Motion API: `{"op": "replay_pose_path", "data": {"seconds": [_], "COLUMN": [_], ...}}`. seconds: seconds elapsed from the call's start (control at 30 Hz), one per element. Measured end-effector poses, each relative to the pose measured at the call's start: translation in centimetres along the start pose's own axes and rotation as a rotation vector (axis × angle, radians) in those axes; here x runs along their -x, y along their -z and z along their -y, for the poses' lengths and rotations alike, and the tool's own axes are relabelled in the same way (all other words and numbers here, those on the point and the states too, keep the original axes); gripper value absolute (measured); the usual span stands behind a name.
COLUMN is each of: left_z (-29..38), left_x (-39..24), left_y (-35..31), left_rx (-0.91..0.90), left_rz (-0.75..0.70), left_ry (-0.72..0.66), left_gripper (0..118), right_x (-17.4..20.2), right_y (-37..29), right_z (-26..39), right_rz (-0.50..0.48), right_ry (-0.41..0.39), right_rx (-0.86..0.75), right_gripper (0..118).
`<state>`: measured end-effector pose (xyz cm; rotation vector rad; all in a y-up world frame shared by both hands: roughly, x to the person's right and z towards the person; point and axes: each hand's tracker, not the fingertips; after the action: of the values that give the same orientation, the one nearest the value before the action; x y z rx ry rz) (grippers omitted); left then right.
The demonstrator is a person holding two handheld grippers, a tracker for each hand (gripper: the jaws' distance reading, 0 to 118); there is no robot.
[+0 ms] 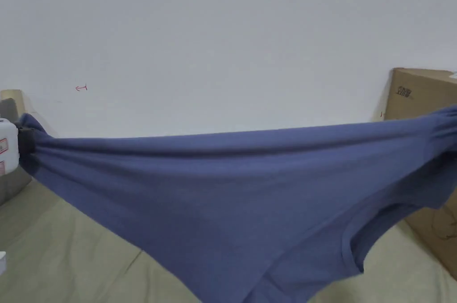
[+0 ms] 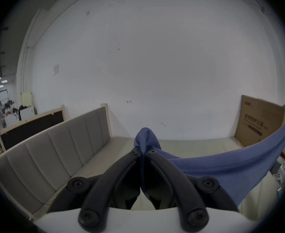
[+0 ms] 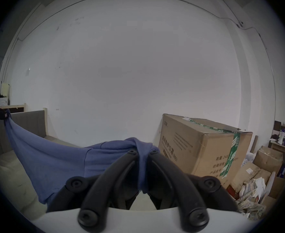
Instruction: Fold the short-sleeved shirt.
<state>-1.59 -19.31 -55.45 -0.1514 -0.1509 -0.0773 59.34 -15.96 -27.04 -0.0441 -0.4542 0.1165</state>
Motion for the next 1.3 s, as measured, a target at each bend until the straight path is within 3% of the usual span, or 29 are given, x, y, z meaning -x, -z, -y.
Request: {"op": "replay_pose_path", "data": {"seconds": [0.1,0.23,0.4,0.7,0.8,0.97,1.13,1.17,1.2,1.27,1.3], "left_z": [2.9,9.5,17.7,23.3,24.6,26.1,29.2,30.0,30.7,31.9,32.2], "left_x": [-2.3,-5.4,-6.6,-2.5,-1.0,1.2,2.8,3.0,3.2,3.3,3.5], "left_y": [2.6,3.6,2.0,-8.0,-12.7,-20.1,-23.9,-24.1,-24.4,-25.0,-25.4], "left_rx": [-0.008,-0.007,0.105,0.283,0.294,0.314,0.348,0.371,0.384,0.382,0.389], "left_rz": [-0.03,-0.063,0.003,0.1,0.114,0.131,0.124,0.13,0.135,0.091,0.074], "left_ry": [0.017,0.159,0.133,0.048,0.056,0.017,0.021,0.004,-0.013,-0.001,-0.004], "left_gripper": [3,3,3,3,3,3,4,6,17,56,81], "right_x": [1.2,3.0,3.6,0.6,0.1,-0.5,0.1,0.4,0.7,0.1,0.4], "right_y": [2.6,3.7,1.7,-13.7,-19.5,-27.7,-31.7,-32.0,-32.1,-31.7,-31.8], "right_z": [2.3,8.2,17.1,22.9,24.1,24.8,27.1,27.8,28.4,30.7,31.2], "right_rz": [0.045,0.106,0.095,-0.006,-0.021,-0.027,-0.039,-0.042,-0.049,-0.103,-0.095], "right_ry": [0.001,0.017,0.027,0.095,0.054,0.077,0.0,-0.034,-0.061,-0.089,-0.115], "right_rx": [-0.001,0.039,0.178,0.298,0.33,0.357,0.421,0.447,0.469,0.527,0.548], "right_gripper": [5,5,5,5,5,5,5,5,5,8,19]}}
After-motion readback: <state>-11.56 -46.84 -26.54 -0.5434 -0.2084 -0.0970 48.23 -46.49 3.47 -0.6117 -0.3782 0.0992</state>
